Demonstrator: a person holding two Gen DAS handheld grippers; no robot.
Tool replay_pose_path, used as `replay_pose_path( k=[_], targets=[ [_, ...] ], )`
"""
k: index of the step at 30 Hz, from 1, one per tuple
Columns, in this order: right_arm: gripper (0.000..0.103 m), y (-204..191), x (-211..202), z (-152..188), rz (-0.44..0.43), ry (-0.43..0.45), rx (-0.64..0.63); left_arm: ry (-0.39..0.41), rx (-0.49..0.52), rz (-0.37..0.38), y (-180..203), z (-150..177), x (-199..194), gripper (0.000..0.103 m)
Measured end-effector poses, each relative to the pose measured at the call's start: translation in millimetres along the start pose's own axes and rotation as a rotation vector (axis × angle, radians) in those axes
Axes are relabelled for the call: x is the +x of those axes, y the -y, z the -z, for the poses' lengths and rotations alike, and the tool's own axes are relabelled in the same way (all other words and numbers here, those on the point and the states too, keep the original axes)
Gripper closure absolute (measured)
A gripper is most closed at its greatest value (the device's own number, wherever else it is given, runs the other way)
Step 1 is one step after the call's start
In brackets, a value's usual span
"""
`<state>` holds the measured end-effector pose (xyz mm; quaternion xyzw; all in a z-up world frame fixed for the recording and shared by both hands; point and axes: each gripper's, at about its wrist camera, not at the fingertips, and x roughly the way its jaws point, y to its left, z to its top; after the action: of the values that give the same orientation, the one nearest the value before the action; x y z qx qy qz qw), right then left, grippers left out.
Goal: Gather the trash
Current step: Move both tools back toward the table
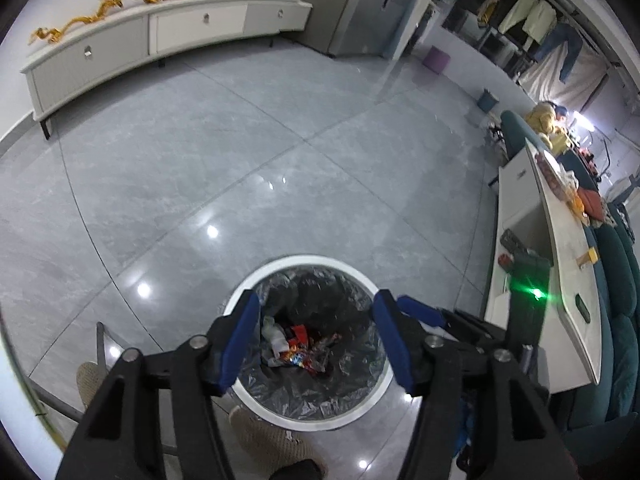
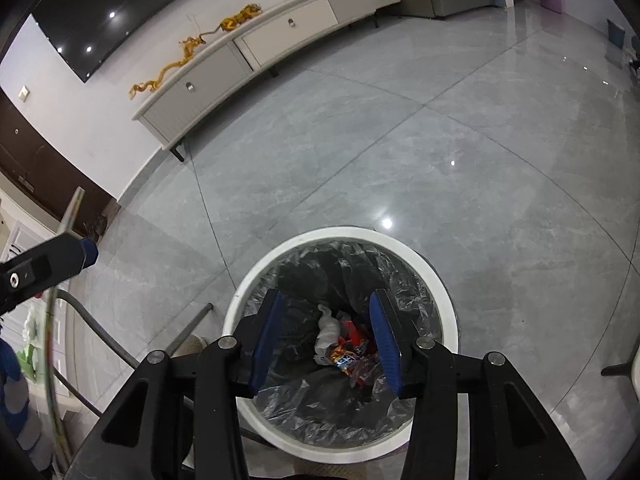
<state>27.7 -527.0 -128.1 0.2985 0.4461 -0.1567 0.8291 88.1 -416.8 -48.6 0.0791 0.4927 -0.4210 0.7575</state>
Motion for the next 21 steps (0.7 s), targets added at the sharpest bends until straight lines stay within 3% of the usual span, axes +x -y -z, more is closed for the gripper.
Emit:
replay_pose_path(
  k=[8, 16, 18, 21],
  targets=[
    [0.056, -29.1, -72.4, 12.6, 0.031, 0.106, -0.053, 0.092, 0.037, -0.019, 14.8, 4.6, -46.2, 0.045],
    [0.054, -58.4, -168.1, 39.8, 0.085, 0.245, -0.071, 0.234, 0.051, -0.008, 28.2, 24.6, -137.5, 0.045],
    [0.047, -68.2, -190.4, 47.3, 0.083, 0.283, -0.082, 0.279, 0.052, -0.021, 26.2, 35.3, -164.8, 0.045],
    [0.047, -81.7, -212.4, 56.4, 0.064, 0.322, -0.09, 0.32, 0.051, -0.053, 22.2, 49.3, -195.4, 0.045]
  ],
)
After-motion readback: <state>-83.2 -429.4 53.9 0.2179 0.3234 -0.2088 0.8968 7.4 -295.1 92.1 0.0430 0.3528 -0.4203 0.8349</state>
